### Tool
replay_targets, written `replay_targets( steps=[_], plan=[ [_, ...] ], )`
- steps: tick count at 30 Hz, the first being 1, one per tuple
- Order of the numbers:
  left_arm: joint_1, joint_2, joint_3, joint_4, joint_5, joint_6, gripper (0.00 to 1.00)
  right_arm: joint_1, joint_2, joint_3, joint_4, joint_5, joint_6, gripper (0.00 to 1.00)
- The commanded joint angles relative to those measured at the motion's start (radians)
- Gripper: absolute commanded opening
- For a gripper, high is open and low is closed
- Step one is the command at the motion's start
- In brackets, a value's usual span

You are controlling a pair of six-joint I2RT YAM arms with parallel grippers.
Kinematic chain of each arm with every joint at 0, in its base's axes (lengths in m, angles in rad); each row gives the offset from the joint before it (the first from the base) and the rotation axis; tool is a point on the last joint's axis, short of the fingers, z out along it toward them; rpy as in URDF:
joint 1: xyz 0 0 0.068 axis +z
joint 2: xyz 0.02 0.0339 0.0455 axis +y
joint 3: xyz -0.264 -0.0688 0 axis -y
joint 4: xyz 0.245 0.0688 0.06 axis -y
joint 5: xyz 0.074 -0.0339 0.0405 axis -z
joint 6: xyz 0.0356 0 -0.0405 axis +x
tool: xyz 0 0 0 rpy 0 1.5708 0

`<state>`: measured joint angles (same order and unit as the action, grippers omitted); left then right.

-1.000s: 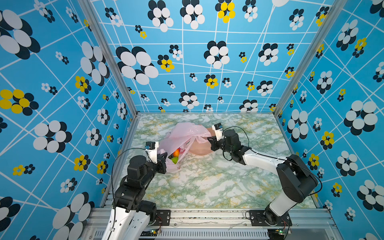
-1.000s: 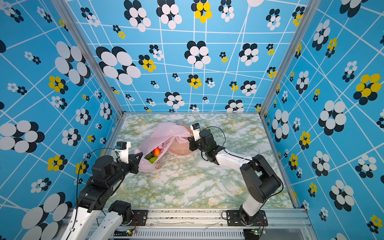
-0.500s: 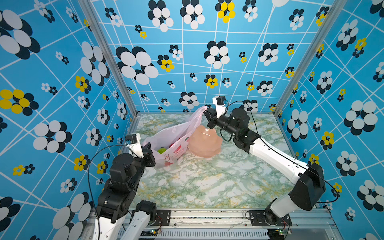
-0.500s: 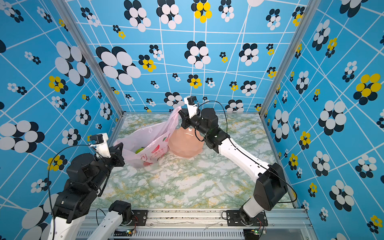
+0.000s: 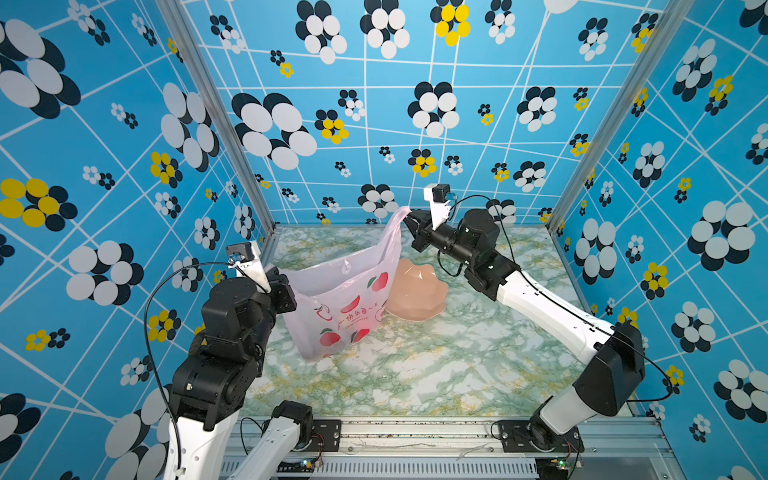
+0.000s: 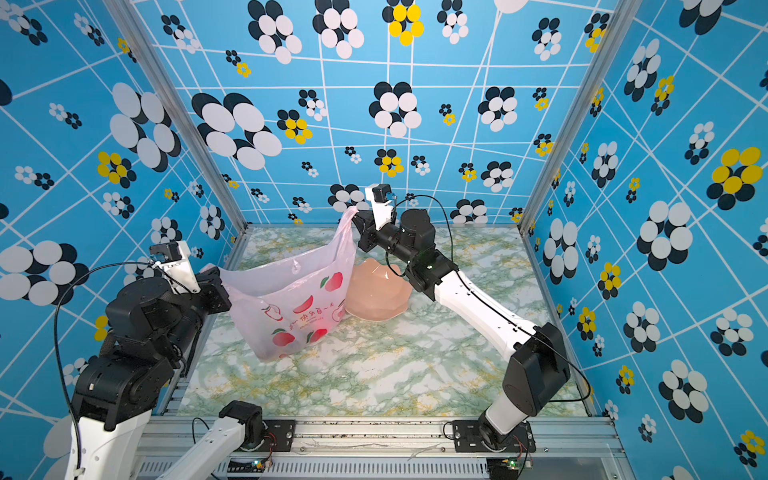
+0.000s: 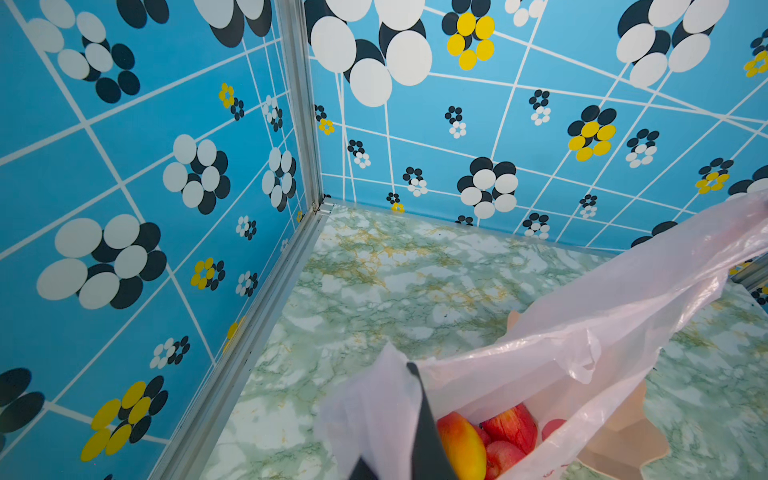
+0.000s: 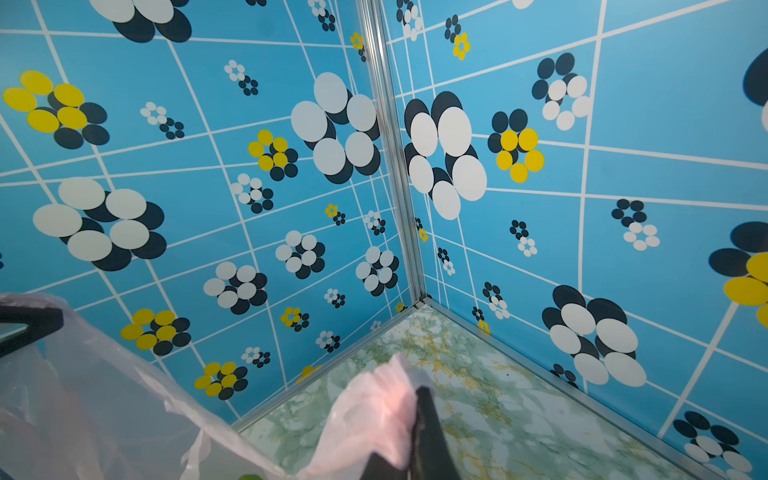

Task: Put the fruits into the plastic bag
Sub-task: 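Lift the pink bag upright by both handles with left and right grippers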

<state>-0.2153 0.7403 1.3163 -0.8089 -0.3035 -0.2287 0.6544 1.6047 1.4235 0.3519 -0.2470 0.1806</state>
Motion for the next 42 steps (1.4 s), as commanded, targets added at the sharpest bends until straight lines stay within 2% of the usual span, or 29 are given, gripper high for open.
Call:
replay_targets(
  steps=[1, 8, 9, 10, 14, 15, 16, 19, 22, 24, 25, 27, 30, 32, 38, 42],
  plan=[
    [0.009, -0.018, -0.072, -0.005, -0.018, -0.021, 0.0, 0.014, -0.026, -0.048, 0.032, -0.028, 0.039, 0.0],
    [0.012, -0.055, -0.213, 0.026, 0.046, -0.058, 0.01, 0.065, -0.05, -0.135, -0.011, -0.054, 0.052, 0.0],
    [0.013, -0.053, -0.222, 0.027, 0.063, -0.065, 0.14, 0.068, -0.048, -0.139, -0.021, -0.058, 0.053, 0.0],
    [0.014, -0.05, -0.227, 0.028, 0.073, -0.069, 0.22, 0.069, -0.048, -0.141, -0.03, -0.061, 0.054, 0.0],
    [0.022, -0.037, -0.22, 0.017, 0.102, -0.081, 0.42, 0.071, -0.049, -0.141, -0.033, -0.062, 0.061, 0.0],
    [0.023, -0.034, -0.212, 0.009, 0.105, -0.083, 0.42, 0.071, -0.051, -0.139, -0.03, -0.064, 0.064, 0.0],
    [0.025, -0.03, -0.205, -0.001, 0.107, -0.085, 0.48, 0.072, -0.051, -0.134, -0.031, -0.067, 0.065, 0.0],
    [0.034, -0.014, -0.182, -0.04, 0.109, -0.089, 0.54, 0.074, -0.046, -0.125, -0.03, -0.078, 0.066, 0.0],
    [0.045, 0.004, -0.154, -0.082, 0.11, -0.101, 0.57, 0.075, -0.033, -0.119, -0.03, -0.087, 0.069, 0.0],
    [0.051, 0.007, -0.139, -0.098, 0.11, -0.109, 0.55, 0.076, -0.027, -0.116, -0.026, -0.095, 0.077, 0.0],
    [0.055, 0.005, -0.133, -0.102, 0.104, -0.113, 0.49, 0.078, -0.026, -0.115, -0.022, -0.098, 0.082, 0.0],
    [0.064, 0.005, -0.114, -0.103, 0.099, -0.113, 0.23, 0.082, -0.027, -0.108, -0.015, -0.097, 0.088, 0.0],
    [0.077, 0.029, -0.058, -0.112, 0.105, -0.106, 0.06, 0.086, -0.036, -0.083, -0.005, -0.081, 0.095, 0.0],
    [0.083, 0.052, -0.007, -0.12, 0.105, -0.093, 0.02, 0.089, -0.047, -0.065, 0.007, -0.075, 0.098, 0.0],
    [0.087, 0.096, 0.158, -0.141, 0.104, -0.051, 0.02, 0.097, -0.068, -0.013, 0.018, -0.081, 0.108, 0.0],
    [0.087, 0.079, 0.111, -0.128, 0.159, -0.059, 0.03, 0.104, -0.057, -0.035, 0.019, -0.095, 0.135, 0.0]
  ],
)
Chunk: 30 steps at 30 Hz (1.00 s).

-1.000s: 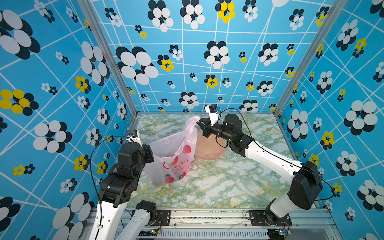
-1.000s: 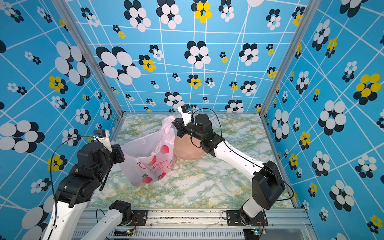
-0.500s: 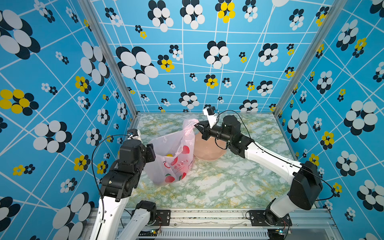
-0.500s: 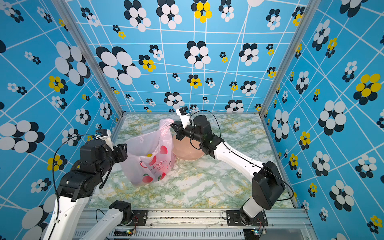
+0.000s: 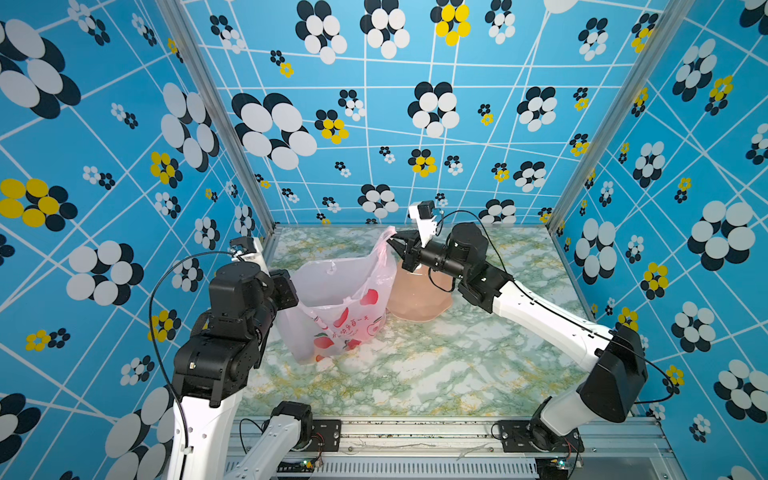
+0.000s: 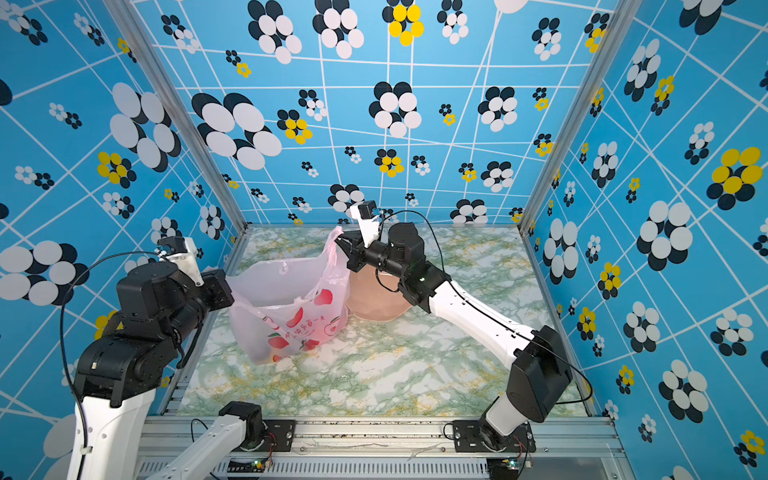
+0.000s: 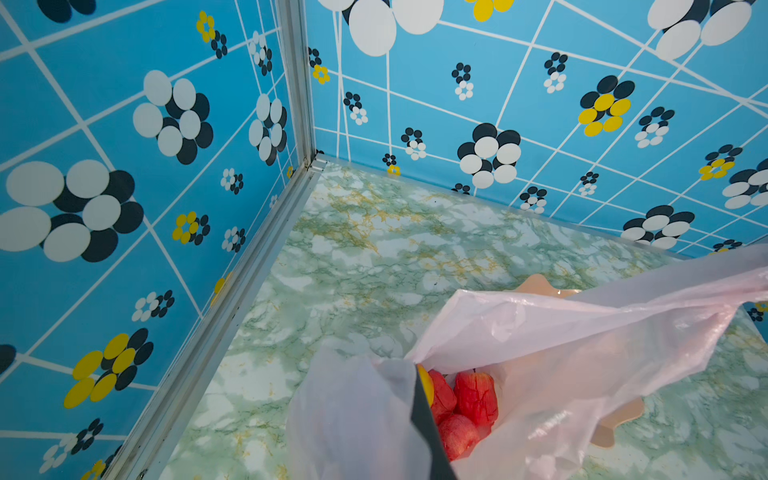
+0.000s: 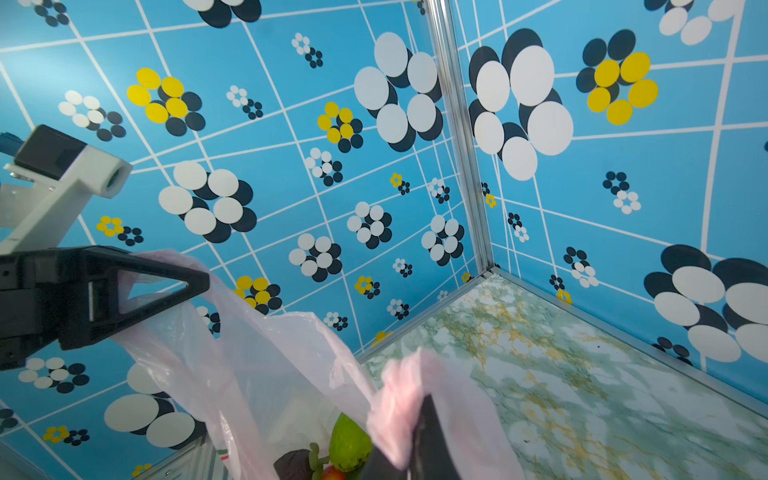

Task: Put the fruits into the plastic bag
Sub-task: 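Lift the pink bag upright by both handles with left and right grippers, then carry the bag with both grippers away from the bowl, farther from the robot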

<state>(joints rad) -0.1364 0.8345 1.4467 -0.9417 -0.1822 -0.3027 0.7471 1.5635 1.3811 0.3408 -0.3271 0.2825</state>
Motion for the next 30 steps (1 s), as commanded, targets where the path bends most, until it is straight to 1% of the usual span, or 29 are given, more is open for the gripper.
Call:
replay_targets(
  steps=[1, 4, 6, 10, 13, 17, 19, 23, 26, 30],
  plan=[
    [0.008, -0.025, -0.056, 0.013, 0.044, 0.006, 0.03, 0.015, -0.01, -0.005, 0.033, -0.015, 0.044, 0.0],
    [0.009, -0.046, -0.158, 0.029, 0.027, -0.012, 0.03, 0.018, 0.032, -0.036, 0.062, -0.024, 0.091, 0.0],
    [0.012, -0.051, -0.167, 0.04, -0.001, -0.009, 0.02, 0.02, 0.072, -0.016, 0.072, -0.042, 0.116, 0.0],
    [0.016, -0.036, -0.068, 0.072, -0.045, 0.029, 0.02, 0.028, 0.131, 0.086, 0.1, -0.05, 0.127, 0.0],
    [0.022, 0.016, 0.031, 0.088, -0.052, 0.059, 0.03, 0.028, 0.179, 0.189, 0.127, -0.04, 0.124, 0.0],
    [0.036, 0.115, 0.123, 0.12, -0.031, 0.071, 0.03, 0.026, 0.291, 0.351, 0.168, -0.024, 0.086, 0.0],
    [0.042, 0.162, 0.149, 0.14, -0.019, 0.074, 0.03, 0.018, 0.358, 0.426, 0.177, -0.036, 0.09, 0.0],
    [0.064, 0.237, 0.165, 0.199, 0.02, 0.066, 0.03, -0.012, 0.48, 0.547, 0.229, -0.041, 0.127, 0.0],
    [0.077, 0.285, 0.161, 0.252, 0.066, 0.047, 0.02, -0.053, 0.556, 0.627, 0.266, -0.011, 0.163, 0.0],
    [0.083, 0.331, 0.149, 0.339, 0.097, 0.035, 0.02, -0.118, 0.672, 0.747, 0.29, 0.027, 0.23, 0.0]
  ],
)
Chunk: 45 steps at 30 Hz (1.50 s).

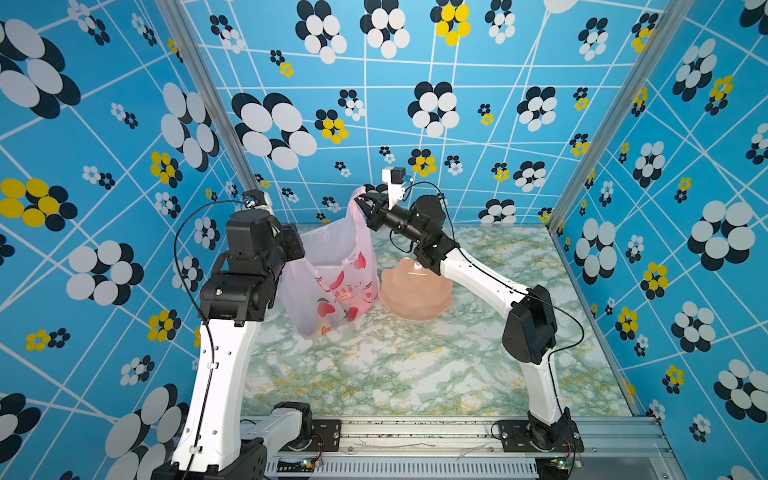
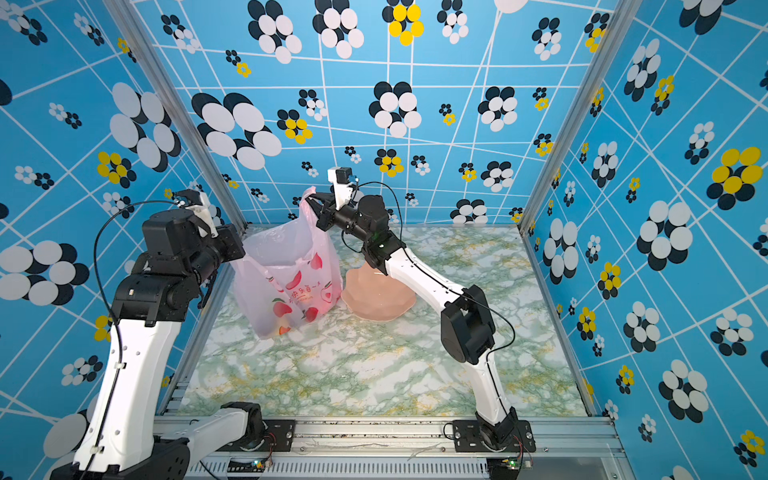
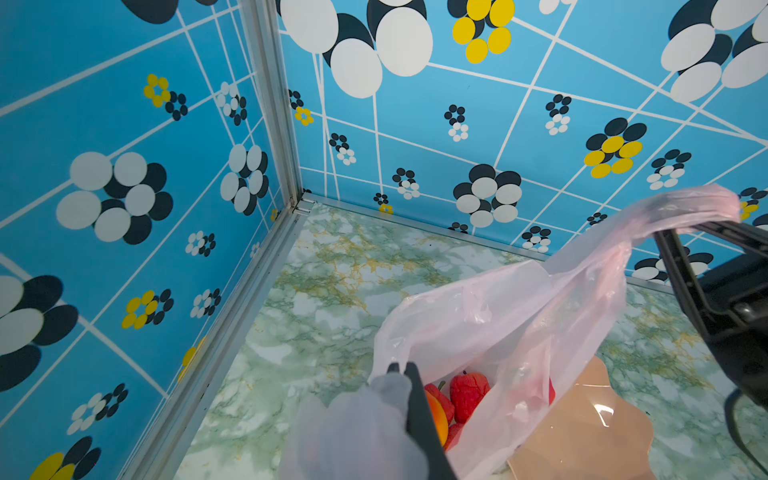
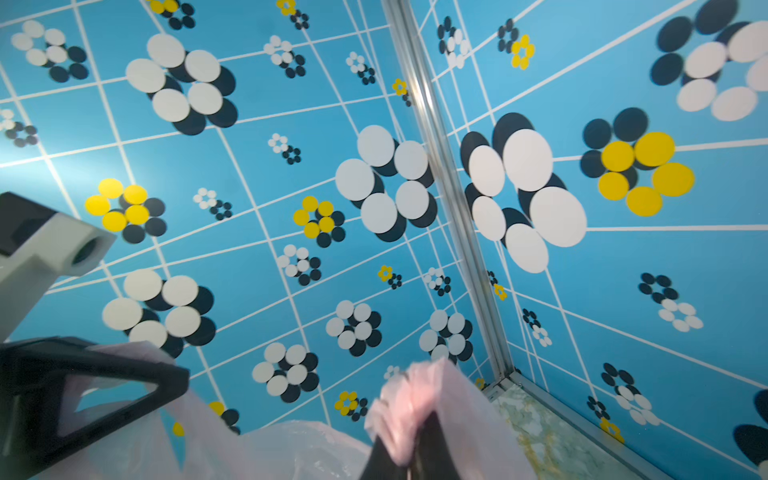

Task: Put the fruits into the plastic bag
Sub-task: 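Carry the bag with both grippers away from the bowl, farther from the robot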

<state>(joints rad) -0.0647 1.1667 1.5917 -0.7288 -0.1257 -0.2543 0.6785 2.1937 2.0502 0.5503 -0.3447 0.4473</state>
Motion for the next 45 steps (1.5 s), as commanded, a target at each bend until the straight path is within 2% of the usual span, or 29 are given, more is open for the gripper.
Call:
replay_targets(
  steps=[1, 5, 14, 21, 30, 36, 43, 44, 45],
  plan=[
    [0.011, 0.009, -0.001, 0.148, 0.052, -0.013, 0.02, -0.063, 0.057, 0.096, 0.084, 0.048, 0.076, 0.0],
    [0.011, 0.028, -0.044, 0.239, 0.094, -0.024, 0.02, -0.105, 0.057, 0.074, 0.1, 0.058, 0.077, 0.0],
    [-0.012, 0.04, -0.134, 0.33, 0.173, -0.095, 0.01, -0.217, -0.159, -0.305, 0.252, 0.092, 0.07, 0.0],
    [-0.104, 0.066, -0.206, 0.388, 0.199, -0.136, 0.01, -0.306, -0.34, -0.549, 0.292, 0.088, 0.064, 0.0],
    [-0.251, 0.04, -0.254, 0.36, 0.191, -0.146, 0.02, -0.292, -0.577, -0.801, 0.281, 0.07, 0.076, 0.0],
    [-0.272, -0.011, -0.293, 0.337, 0.201, -0.183, 0.03, -0.272, -0.696, -0.894, 0.18, 0.112, 0.048, 0.0],
    [-0.282, -0.025, -0.234, 0.292, 0.2, -0.178, 0.04, -0.264, -0.745, -0.907, 0.094, 0.098, 0.014, 0.0],
    [-0.282, -0.024, -0.23, 0.29, 0.201, -0.175, 0.05, -0.265, -0.747, -0.906, 0.08, 0.098, 0.009, 0.01],
    [-0.282, -0.021, -0.227, 0.284, 0.202, -0.172, 0.07, -0.265, -0.747, -0.906, 0.064, 0.096, 0.007, 0.12]
  ],
)
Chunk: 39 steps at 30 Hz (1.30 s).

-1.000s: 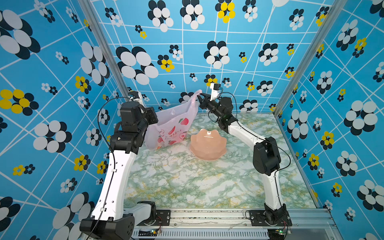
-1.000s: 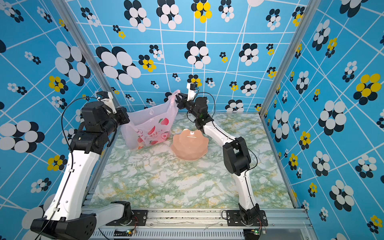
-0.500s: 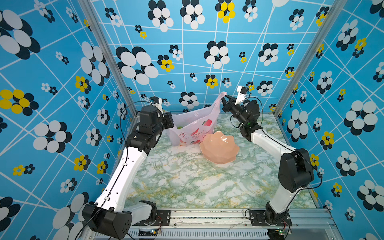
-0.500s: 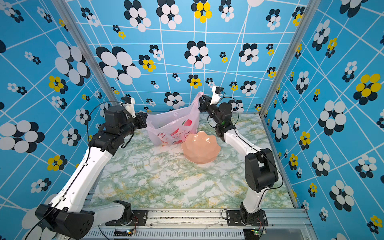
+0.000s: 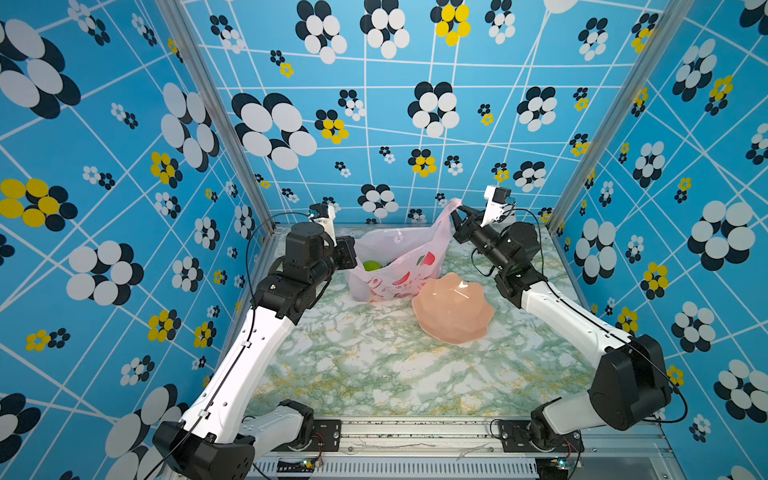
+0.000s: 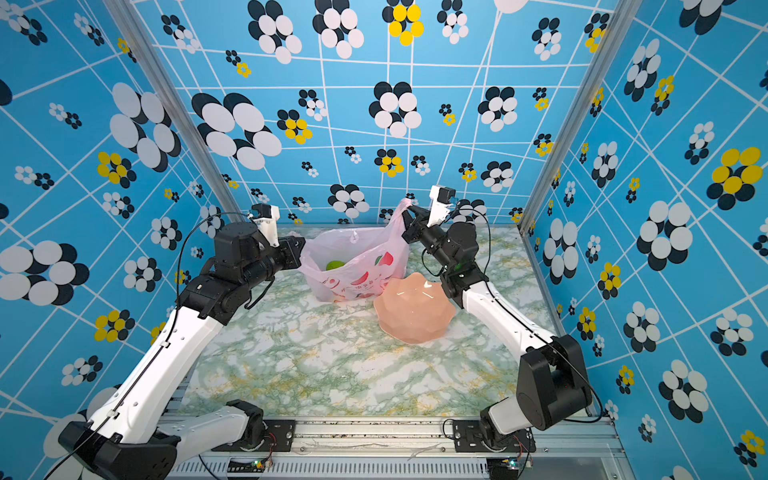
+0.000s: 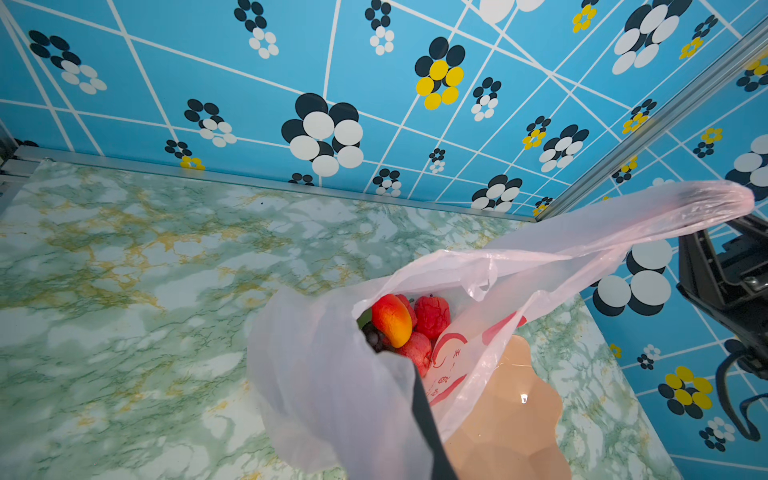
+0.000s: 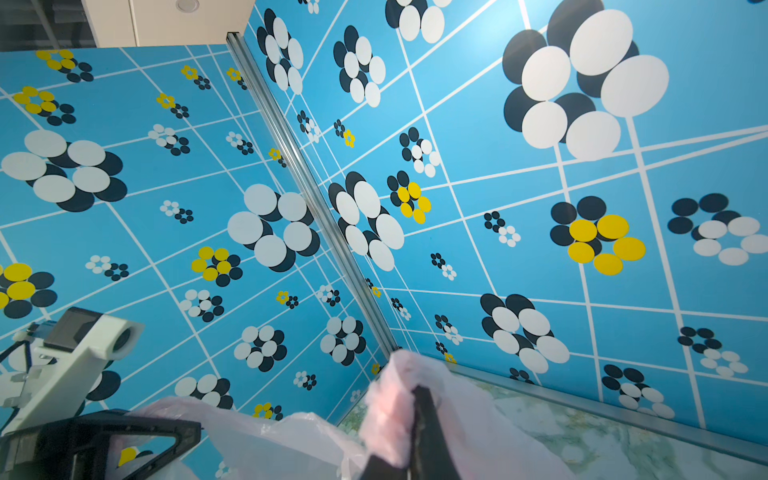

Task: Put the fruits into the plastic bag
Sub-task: 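Carry the bag with both grippers away from the bowl, farther from the robot, then set the bag down and open both grippers to release the handles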

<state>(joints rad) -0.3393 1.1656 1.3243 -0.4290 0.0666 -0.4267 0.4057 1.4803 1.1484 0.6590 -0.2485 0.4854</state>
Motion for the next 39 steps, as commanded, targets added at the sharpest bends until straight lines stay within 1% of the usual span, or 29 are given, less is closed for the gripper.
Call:
replay_targets(
  steps=[1, 2, 4, 5, 7, 9, 13, 14, 15, 16, 17, 18, 19, 26, 30, 35, 39],
  plan=[
    [-0.007, -0.016, 0.042, -0.023, 0.009, 0.006, 0.1, 0.008, -0.035, -0.004, -0.058, -0.004, -0.04, 0.16],
    [-0.007, -0.012, 0.042, -0.03, 0.01, 0.009, 0.14, 0.009, -0.035, -0.005, -0.065, -0.008, -0.047, 0.17],
    [-0.007, -0.01, 0.038, -0.037, 0.01, 0.015, 0.29, 0.007, -0.038, -0.009, -0.076, -0.009, -0.054, 0.21],
    [-0.008, -0.009, 0.033, -0.036, 0.01, 0.014, 0.35, 0.008, -0.038, -0.009, -0.083, -0.005, -0.056, 0.24],
    [-0.008, -0.013, 0.028, -0.037, 0.004, 0.018, 0.48, 0.007, -0.04, -0.004, -0.103, 0.003, -0.069, 0.34],
    [-0.008, -0.014, 0.031, -0.042, -0.002, 0.024, 0.59, 0.008, -0.042, 0.005, -0.13, 0.005, -0.086, 0.43],
    [-0.006, -0.013, 0.05, -0.063, -0.015, 0.046, 0.78, 0.008, -0.052, 0.005, -0.162, 0.014, -0.11, 0.69],
    [-0.007, -0.014, 0.052, -0.066, -0.015, 0.05, 0.81, 0.008, -0.056, 0.003, -0.165, 0.019, -0.114, 0.75],
    [-0.006, -0.015, 0.055, -0.071, -0.02, 0.054, 0.86, 0.008, -0.061, -0.001, -0.169, 0.024, -0.119, 0.95],
    [-0.006, -0.018, 0.055, -0.075, -0.023, 0.058, 0.9, 0.008, -0.066, -0.005, -0.174, 0.03, -0.122, 0.99],
    [-0.005, -0.021, 0.054, -0.077, -0.027, 0.059, 0.93, 0.008, -0.07, -0.007, -0.179, 0.033, -0.129, 1.0],
    [-0.004, -0.024, 0.051, -0.079, -0.032, 0.06, 0.99, 0.008, -0.074, -0.009, -0.184, 0.035, -0.134, 0.99],
    [-0.003, -0.028, 0.049, -0.079, -0.035, 0.061, 0.99, 0.007, -0.079, -0.011, -0.19, 0.037, -0.139, 1.0],
    [0.003, -0.054, 0.052, -0.09, -0.055, 0.086, 0.99, 0.008, -0.127, -0.027, -0.234, 0.065, -0.162, 1.0],
    [0.023, -0.082, 0.055, -0.082, -0.068, 0.096, 0.99, 0.008, -0.166, -0.032, -0.28, 0.097, -0.198, 0.99],
    [0.067, -0.121, 0.057, -0.095, -0.069, 0.1, 0.99, 0.008, -0.22, -0.056, -0.309, 0.117, -0.216, 0.99],
    [0.122, -0.177, 0.052, -0.093, -0.062, 0.086, 0.99, 0.008, -0.266, -0.083, -0.318, 0.137, -0.22, 0.99]
  ],
)
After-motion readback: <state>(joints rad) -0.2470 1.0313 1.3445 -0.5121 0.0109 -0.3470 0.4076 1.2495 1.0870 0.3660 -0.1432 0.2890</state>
